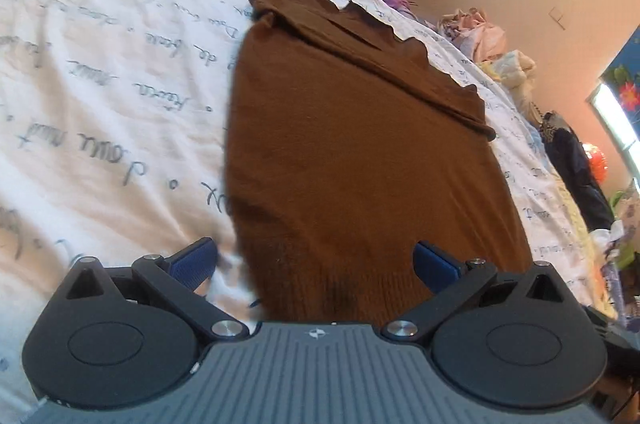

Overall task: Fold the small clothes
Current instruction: 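Move the left gripper toward the sweater hem, then close both grippers on the ribbed sweater hem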

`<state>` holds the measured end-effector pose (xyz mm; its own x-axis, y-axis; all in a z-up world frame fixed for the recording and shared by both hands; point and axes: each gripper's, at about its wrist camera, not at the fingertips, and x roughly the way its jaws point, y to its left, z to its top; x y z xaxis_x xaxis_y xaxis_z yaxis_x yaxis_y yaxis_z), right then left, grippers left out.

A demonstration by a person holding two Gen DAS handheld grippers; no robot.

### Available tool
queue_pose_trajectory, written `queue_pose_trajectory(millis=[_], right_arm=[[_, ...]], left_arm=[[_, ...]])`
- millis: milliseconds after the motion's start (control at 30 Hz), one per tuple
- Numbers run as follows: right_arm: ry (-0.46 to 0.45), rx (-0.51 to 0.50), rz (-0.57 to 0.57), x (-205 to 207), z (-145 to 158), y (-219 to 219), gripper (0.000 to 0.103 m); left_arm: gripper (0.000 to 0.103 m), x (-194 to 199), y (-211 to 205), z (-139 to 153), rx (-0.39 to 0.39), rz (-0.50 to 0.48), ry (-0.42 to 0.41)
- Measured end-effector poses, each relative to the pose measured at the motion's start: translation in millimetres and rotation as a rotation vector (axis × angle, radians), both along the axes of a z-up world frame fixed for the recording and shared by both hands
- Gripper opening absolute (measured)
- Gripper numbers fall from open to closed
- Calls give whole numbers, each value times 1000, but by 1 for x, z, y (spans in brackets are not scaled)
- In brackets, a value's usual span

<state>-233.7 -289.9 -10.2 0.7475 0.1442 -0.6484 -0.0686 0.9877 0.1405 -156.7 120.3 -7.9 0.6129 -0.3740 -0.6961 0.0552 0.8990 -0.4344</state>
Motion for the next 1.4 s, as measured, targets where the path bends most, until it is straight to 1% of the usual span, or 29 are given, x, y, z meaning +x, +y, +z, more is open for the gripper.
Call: queue_pose_trajectory(millis=[67, 100, 133, 167, 200, 300, 333, 467, 500, 567, 600, 633, 700, 733, 867, 933, 967, 1000, 1033, 1067, 1100, 1133, 1167, 1200, 1233, 1267, 1333, 1367, 1400], right_arm=[[1, 32, 6, -2, 0, -3, 84], [-1, 37, 9, -3, 0, -3, 84], [-5, 35, 12, -5, 0, -2, 84], [-8, 35, 19, -6, 0, -1, 84], [-7, 38, 28, -5, -1, 0, 84], [-1, 47, 44, -3, -2, 5, 84], [-3, 52, 50, -3, -1, 6, 84], [-10, 59, 67, 2, 3, 9, 84], [-12, 61, 66, 3, 3, 9, 84], [-4, 67, 72, 6, 2, 11, 84], [-7, 66, 74, 6, 3, 12, 84], [-16, 61, 70, 6, 4, 13, 84], [-23, 55, 74, 5, 6, 15, 84], [-24, 48, 74, 5, 8, 16, 84], [-51, 38, 65, 2, 12, 13, 84], [-40, 59, 59, 2, 10, 9, 84], [-27, 81, 61, 2, 7, 6, 84], [-12, 104, 65, 2, 4, 3, 84], [6, 127, 69, 3, 1, 2, 84], [20, 138, 69, 3, -1, 1, 84], [23, 135, 65, 4, -2, 0, 84], [26, 128, 54, 4, -3, 0, 84], [26, 140, 48, 5, -4, -2, 84], [27, 172, 46, 6, -5, -5, 84], [29, 207, 43, 8, -7, -7, 84], [36, 235, 44, 10, -9, -8, 84], [58, 265, 49, 16, -12, -6, 84], [51, 268, 48, 16, -12, -4, 84], [46, 268, 47, 16, -13, -2, 76]], left_arm=[[102, 5, 2, -2, -62, -17, 27], [101, 8, 4, -2, -154, -64, 51], [101, 11, 8, -5, -302, -111, 89], [101, 14, 10, -8, -415, -133, 126], [101, 15, 11, -8, -486, -137, 146], [103, 18, 19, -5, -611, -156, 140], [103, 16, 24, -6, -617, -137, 129], [102, 21, 40, -24, -528, -31, 161], [96, 25, 42, -30, -529, -30, 163], [67, 26, 41, -28, -491, -21, 156], [34, 29, 38, -26, -459, -33, 170], [15, 30, 37, -25, -436, -32, 181], [11, 29, 32, -16, -334, -39, 170], [5, 27, 29, -12, -279, -41, 160], [5, 15, 30, 2, -126, -19, 120], [6, 13, 37, -5, -112, -19, 112], [6, 12, 39, -9, -141, -36, 113], [16, 11, 45, -17, -187, -45, 141], [40, 10, 48, -21, -234, -54, 149], [57, 8, 50, -22, -289, -70, 128], [86, 6, 49, -21, -339, -83, 105], [94, 4, 46, -19, -351, -87, 86], [90, 5, 40, -17, -332, -89, 75], [80, 7, 35, -17, -300, -92, 82], [62, 9, 30, -18, -266, -94, 94], [52, 10, 29, -19, -251, -92, 101], [9, 12, 36, -27, -274, -77, 151], [5, 13, 39, -30, -290, -68, 170], [5, 13, 40, -32, -297, -70, 173]])
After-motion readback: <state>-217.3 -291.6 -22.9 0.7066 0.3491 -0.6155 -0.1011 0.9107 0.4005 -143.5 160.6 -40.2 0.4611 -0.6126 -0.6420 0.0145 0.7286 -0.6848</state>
